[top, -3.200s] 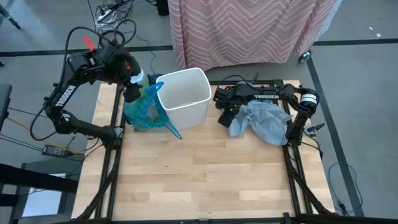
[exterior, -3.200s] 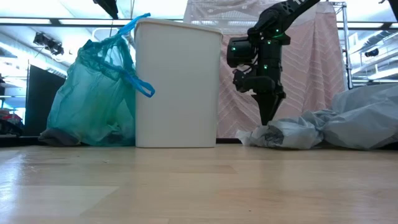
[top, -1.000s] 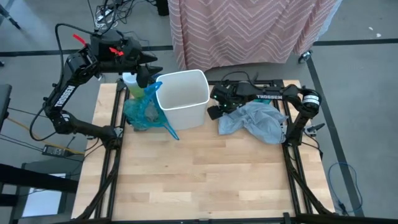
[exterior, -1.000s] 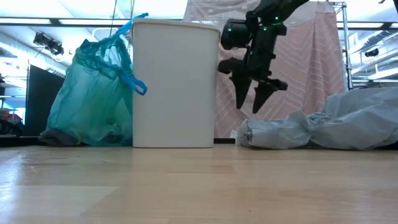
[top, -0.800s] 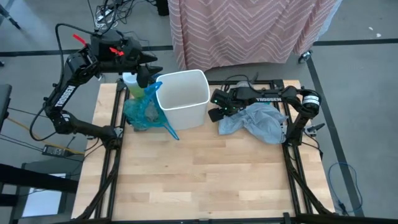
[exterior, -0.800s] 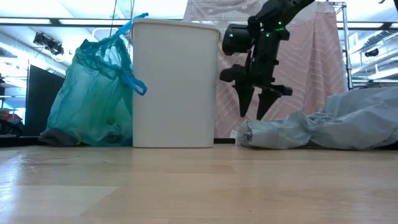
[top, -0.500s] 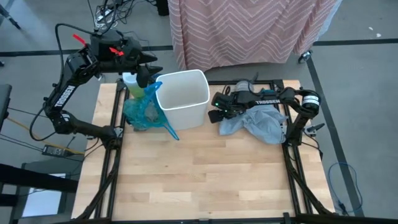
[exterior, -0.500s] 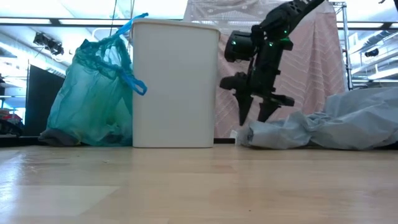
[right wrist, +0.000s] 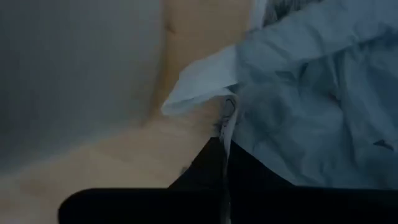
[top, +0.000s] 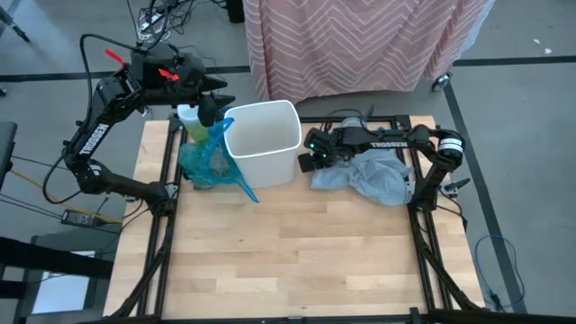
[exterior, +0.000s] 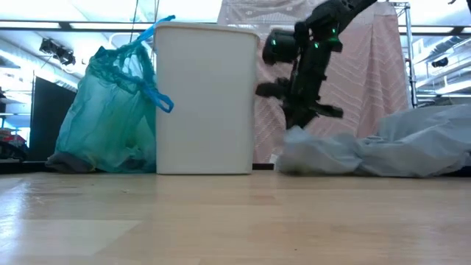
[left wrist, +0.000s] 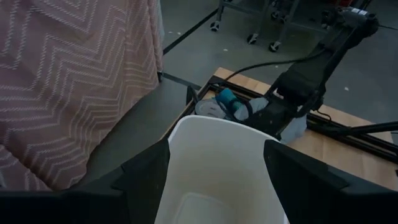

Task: Place trash/remove bag and relplace
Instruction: Insert the gray trash bag into the trash bin

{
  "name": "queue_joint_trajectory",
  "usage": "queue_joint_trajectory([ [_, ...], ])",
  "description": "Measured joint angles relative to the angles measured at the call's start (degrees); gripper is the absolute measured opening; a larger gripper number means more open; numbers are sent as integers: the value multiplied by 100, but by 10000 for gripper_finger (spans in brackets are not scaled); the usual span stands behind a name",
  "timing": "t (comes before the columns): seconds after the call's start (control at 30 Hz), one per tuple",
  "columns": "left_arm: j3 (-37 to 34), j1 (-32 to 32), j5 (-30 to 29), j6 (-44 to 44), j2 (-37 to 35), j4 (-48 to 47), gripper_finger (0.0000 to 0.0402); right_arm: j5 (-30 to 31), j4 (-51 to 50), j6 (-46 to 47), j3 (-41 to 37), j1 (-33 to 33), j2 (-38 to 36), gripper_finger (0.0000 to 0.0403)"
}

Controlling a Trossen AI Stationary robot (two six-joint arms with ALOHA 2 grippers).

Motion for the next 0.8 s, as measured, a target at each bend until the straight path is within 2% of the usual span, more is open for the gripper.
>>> queue_joint_trajectory([
  [0.1, 0, 0, -2, -46, 0, 19, 275, 71, -159, -91, 443, 6, -76, 1],
  [0.23, 0, 0, -4, -76, 0, 127, 275, 396, -979, -177, 1121, 6, -114, 0],
  [0.43, 0, 0, 25, -347, 0, 391, 275, 1166, -2226, -193, 2185, -46, -184, 0],
  [0.57, 0, 0, 316, -541, 0, 659, 275, 1613, -2858, -404, 2932, -83, -237, 0],
  [0.8, 2, 0, 651, -728, 0, 1012, 275, 2903, -3847, -556, 4343, -145, -308, 0],
])
